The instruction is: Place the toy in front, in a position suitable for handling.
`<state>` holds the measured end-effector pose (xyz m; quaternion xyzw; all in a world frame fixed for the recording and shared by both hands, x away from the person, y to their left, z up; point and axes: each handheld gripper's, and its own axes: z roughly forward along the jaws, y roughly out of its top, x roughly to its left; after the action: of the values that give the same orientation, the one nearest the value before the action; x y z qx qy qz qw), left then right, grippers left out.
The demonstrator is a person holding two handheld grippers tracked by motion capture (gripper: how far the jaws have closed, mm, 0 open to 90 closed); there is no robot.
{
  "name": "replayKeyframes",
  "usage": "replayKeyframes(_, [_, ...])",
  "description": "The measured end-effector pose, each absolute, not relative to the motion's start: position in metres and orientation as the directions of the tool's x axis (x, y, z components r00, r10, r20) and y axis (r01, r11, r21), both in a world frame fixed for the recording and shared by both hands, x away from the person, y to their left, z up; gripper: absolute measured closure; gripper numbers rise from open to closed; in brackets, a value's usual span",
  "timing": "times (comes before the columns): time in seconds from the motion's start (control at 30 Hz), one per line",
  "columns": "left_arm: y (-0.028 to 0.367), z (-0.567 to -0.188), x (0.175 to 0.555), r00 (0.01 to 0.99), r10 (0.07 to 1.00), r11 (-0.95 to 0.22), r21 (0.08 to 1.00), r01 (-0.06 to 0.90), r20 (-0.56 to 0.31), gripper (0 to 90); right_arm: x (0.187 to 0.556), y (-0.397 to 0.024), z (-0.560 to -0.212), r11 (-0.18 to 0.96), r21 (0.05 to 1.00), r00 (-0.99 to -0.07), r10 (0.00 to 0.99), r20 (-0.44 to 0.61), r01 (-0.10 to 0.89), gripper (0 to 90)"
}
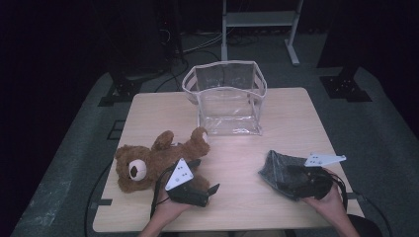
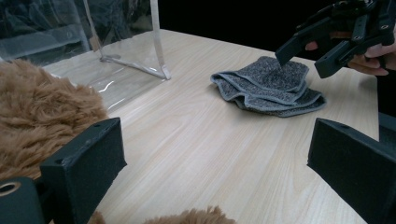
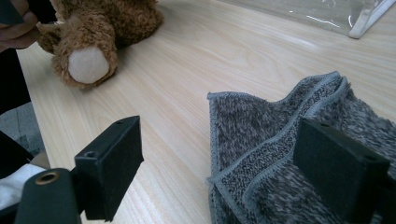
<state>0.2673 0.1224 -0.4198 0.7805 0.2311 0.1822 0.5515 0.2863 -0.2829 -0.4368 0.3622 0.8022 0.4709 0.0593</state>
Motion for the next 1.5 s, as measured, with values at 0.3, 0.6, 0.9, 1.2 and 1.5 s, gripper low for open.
replayKeyframes(0.3, [0.122, -0.418, 0.265, 0.827, 0.560, -0.280, 0.950, 0.140, 0.043, 3.5, 0.286, -0.283, -0.437, 0.294, 0.803, -0.736, 0.632, 0.244, 0.518, 14.6])
replayKeyframes(0.6, [0.139, -0.400, 0.265, 0.810, 0.574, -0.297, 0.952, 0.070, 0.120, 3.6, 0.285, -0.281, -0.435, 0.283, 0.808, -0.733, 0.635, 0.246, 0.517, 14.6])
replayKeyframes(0.9, [0.220, -0.390, 0.263, 0.700, 0.686, -0.302, 0.953, 0.028, 0.197, 4.7, 0.284, -0.267, -0.426, 0.297, 0.823, -0.763, 0.603, 0.232, 0.485, 14.8])
replayKeyframes(1.2, [0.275, -0.407, 0.265, 0.610, 0.769, -0.290, 0.955, 0.070, 0.189, 7.5, 0.286, -0.239, -0.411, 0.320, 0.849, -0.808, 0.559, 0.189, 0.421, 14.7])
replayKeyframes(1.5, [0.300, -0.440, 0.270, 0.562, 0.804, -0.317, 0.940, 0.127, 0.195, 13.4, 0.288, -0.195, -0.395, 0.374, 0.860, -0.867, 0.478, 0.142, 0.347, 14.6])
